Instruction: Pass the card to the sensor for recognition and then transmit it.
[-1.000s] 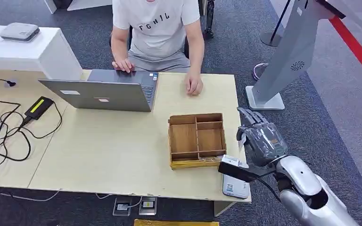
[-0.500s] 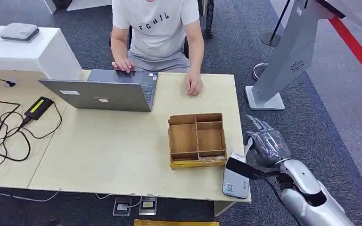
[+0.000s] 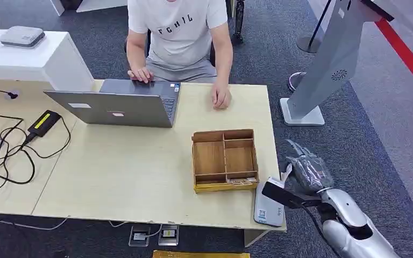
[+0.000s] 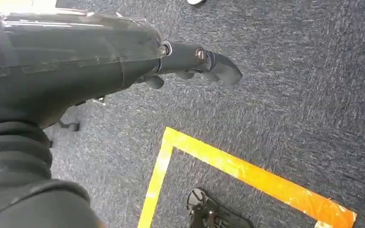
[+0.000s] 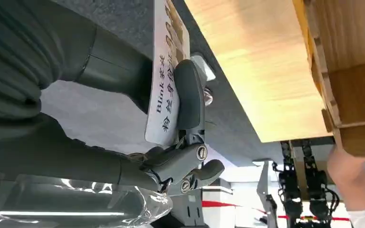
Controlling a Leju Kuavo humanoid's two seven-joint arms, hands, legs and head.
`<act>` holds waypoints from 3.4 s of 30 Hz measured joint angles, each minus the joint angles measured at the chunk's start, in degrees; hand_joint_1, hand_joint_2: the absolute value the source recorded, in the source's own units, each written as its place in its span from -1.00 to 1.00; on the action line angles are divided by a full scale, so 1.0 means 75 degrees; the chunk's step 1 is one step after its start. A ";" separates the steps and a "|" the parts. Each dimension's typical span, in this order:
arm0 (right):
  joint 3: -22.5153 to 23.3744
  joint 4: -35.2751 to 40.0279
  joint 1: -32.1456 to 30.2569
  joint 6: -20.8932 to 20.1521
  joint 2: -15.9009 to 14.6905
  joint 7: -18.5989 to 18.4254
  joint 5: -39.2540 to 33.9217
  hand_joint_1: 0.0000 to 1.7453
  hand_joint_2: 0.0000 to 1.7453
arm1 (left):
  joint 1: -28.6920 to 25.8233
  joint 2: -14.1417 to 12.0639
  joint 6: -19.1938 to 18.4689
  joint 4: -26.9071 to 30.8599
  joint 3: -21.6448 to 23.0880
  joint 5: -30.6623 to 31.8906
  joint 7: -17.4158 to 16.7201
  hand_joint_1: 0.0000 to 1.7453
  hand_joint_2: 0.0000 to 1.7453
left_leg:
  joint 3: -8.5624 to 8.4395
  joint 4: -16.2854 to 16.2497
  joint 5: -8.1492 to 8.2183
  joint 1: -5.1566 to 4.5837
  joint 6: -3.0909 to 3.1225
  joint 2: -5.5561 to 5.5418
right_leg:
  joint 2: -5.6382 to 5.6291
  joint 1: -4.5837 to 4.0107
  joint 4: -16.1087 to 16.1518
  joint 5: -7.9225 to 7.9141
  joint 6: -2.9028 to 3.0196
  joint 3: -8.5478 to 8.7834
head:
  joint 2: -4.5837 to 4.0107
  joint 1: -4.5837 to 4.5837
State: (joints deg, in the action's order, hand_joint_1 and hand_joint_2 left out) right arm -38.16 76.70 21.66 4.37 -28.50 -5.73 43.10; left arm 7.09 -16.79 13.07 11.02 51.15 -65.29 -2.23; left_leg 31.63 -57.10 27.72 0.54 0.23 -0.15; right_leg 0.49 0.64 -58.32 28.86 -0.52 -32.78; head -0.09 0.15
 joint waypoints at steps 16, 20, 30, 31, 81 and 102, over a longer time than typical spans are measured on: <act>-0.0265 0.0338 -0.0805 0.0586 -0.0210 -0.0536 -0.0536 1.00 1.00 | -0.0003 -0.0012 0.0178 0.0000 0.0000 -0.0087 -0.0026 -1.00 -1.00 | -0.0002 0.0000 0.0000 0.0000 0.0000 0.0001 | -0.0001 0.0000 0.0000 0.0000 0.0000 0.0001 | 0.0000 0.0000; -0.0361 0.0405 -0.0812 0.0664 -0.0210 -0.0524 -0.0580 1.00 1.00 | -0.0003 -0.0009 0.0184 0.0000 0.0000 -0.0087 -0.0029 -1.00 -1.00 | -0.0001 0.0000 0.0000 0.0000 0.0000 0.0001 | -0.0001 0.0000 0.0000 0.0000 0.0000 0.0001 | 0.0000 0.0000; -0.0737 0.0810 -0.0918 0.0961 -0.0347 -0.0816 -0.0959 1.00 1.00 | 0.0000 -0.0012 0.0213 0.0000 0.0000 -0.0012 -0.0032 -1.00 -1.00 | -0.0001 0.0000 0.0000 0.0000 0.0000 0.0001 | -0.0001 0.0000 0.0001 0.0000 0.0000 0.0001 | 0.0000 0.0000; -0.0793 0.0834 -0.0923 0.1000 -0.0364 -0.0836 -0.0985 1.00 1.00 | 0.0000 -0.0012 0.0210 0.0000 0.0000 -0.0003 -0.0032 -1.00 -1.00 | -0.0002 0.0000 0.0000 0.0000 0.0000 0.0002 | -0.0004 0.0000 0.0001 0.0000 0.0000 0.0001 | 0.0000 -0.0003; -0.1909 0.0796 -0.0579 0.1250 -0.0525 -0.0825 -0.1110 1.00 1.00 | 0.0009 -0.0023 0.0396 0.0000 0.0000 0.0012 -0.0230 -1.00 -1.00 | -0.0003 0.0000 0.0000 -0.0002 0.0000 0.0003 | -0.0004 0.0002 0.0001 -0.0001 -0.0001 0.0003 | 0.0000 0.0000; -0.1378 0.3200 0.1247 -0.1498 -0.0799 -0.0933 0.0717 1.00 1.00 | 0.0022 -0.0079 0.0006 0.0000 0.0006 0.0309 -0.0064 -1.00 -1.00 | -0.0003 0.0001 -0.0002 -0.0001 0.0001 0.0007 | -0.0008 0.0002 -0.0002 -0.0002 -0.0001 0.0010 | 0.0000 0.0000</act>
State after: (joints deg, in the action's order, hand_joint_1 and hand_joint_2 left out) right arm -48.50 100.70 31.01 -6.86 -34.49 -12.72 48.48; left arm 7.25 -17.38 13.11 11.02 51.19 -62.97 -2.71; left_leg 31.60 -57.09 27.71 0.53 0.24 -0.09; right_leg 0.43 0.65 -58.33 28.85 -0.53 -32.71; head -0.09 0.15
